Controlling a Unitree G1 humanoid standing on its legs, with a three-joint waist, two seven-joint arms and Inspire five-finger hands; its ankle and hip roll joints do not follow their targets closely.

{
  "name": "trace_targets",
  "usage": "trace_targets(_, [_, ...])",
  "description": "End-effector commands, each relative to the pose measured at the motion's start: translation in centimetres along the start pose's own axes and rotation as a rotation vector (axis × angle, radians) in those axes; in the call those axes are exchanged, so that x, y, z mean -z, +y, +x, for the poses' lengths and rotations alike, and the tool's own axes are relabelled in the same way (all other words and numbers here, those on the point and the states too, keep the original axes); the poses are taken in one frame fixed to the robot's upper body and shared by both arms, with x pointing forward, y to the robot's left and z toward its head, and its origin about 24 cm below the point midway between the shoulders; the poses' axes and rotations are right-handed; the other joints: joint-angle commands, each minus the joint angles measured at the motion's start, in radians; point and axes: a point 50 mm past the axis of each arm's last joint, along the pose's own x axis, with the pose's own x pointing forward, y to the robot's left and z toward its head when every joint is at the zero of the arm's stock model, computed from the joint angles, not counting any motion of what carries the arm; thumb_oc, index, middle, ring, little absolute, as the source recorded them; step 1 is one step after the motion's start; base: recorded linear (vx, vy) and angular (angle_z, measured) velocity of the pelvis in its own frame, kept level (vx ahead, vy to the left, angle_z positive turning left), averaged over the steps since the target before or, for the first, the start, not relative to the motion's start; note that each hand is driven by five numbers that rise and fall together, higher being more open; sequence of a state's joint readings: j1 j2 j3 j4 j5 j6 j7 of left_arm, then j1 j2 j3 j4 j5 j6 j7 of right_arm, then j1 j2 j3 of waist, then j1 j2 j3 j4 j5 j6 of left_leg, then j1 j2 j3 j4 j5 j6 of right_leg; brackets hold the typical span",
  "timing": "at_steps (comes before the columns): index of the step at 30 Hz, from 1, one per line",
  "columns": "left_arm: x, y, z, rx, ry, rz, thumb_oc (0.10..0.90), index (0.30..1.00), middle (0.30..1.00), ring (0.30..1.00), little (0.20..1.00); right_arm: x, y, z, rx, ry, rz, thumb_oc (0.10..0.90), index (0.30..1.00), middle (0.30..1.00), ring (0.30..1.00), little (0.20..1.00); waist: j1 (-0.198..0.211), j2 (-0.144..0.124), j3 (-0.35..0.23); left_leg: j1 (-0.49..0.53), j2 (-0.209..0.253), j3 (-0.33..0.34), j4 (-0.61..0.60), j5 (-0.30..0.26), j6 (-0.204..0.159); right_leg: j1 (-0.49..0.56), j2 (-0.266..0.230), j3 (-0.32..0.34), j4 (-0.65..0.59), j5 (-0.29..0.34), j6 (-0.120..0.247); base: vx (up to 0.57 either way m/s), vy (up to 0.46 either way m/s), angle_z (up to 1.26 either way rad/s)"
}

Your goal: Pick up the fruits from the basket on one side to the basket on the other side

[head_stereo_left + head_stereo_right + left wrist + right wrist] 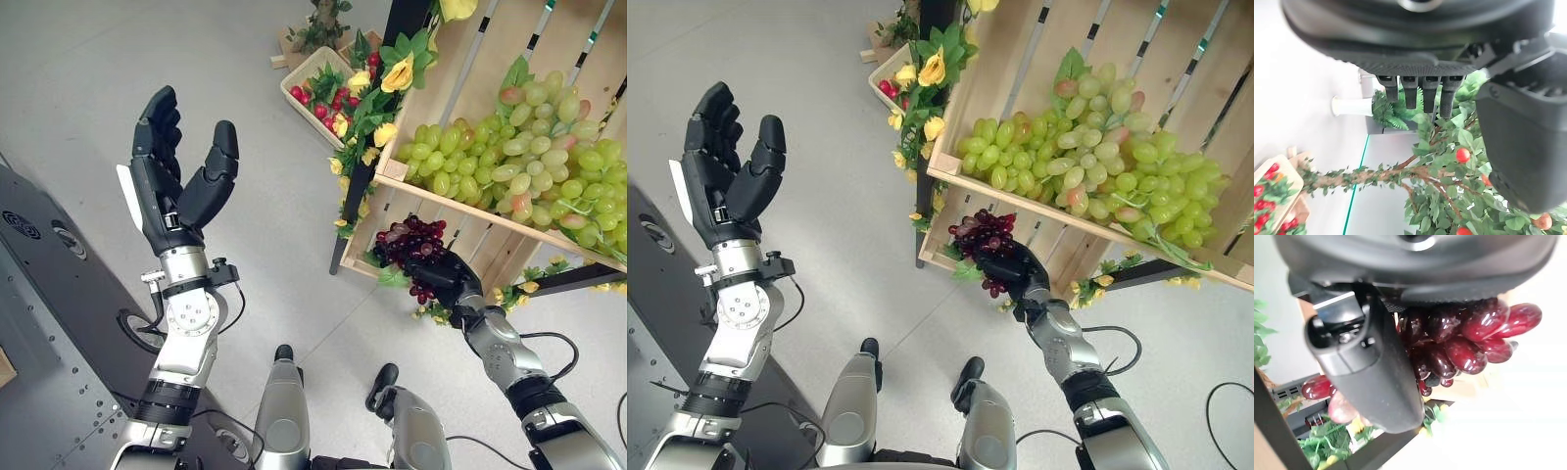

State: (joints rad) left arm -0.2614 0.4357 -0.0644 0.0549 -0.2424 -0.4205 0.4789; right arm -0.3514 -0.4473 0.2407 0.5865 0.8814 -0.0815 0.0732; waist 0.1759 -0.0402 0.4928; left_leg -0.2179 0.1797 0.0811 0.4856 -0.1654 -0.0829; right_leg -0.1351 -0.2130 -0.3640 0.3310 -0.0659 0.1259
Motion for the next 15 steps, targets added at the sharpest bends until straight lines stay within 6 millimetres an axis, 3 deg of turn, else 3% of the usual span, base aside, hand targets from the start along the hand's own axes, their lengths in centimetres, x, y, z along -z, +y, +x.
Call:
trace_targets(1, [-2.8,0.5,0.5,0.076,-0.138,-0.014,0.8,0.9,0.9,0.9,0.9,-4.0,0.0,0.1,0.074,-0.288,0.118,0.4,0.3,0.3,0.3,0.3,0.022,-0.037,-0.094,-0.059,-0.082,0.058,0.046,-0.021,0.0,0.143,0.075,-0.051,0.057,-0.111,-0.03,0.31,-0.048,0.11])
trace_targets(8, [-0.5,2.1,-2.4,0.159,0.039,0.045,0.8,0.9,0.9,0.9,0.9,-1.5,-2.6,-2.4,0.348,-0.239,-0.061,0.4,0.3,0.3,0.3,0.3,0.052,-0.036,-0.173,0.079,-0.095,0.093,-0.053,0.027,0.013,0.252,0.104,-0.07,-0.012,-0.079,-0.028,0.27,-0.021,0.0])
trace_targets(15, [0.1,2.8,-3.6,0.192,0.101,0.052,0.8,0.9,0.9,0.9,0.9,-1.0,-4.2,-3.7,0.485,-0.194,-0.301,0.4,0.3,0.3,0.3,0.3,0.053,-0.021,-0.188,0.134,-0.103,0.104,-0.088,0.045,0.021,0.272,0.106,-0.073,-0.006,-0.069,-0.024,0.13,0.006,0.04])
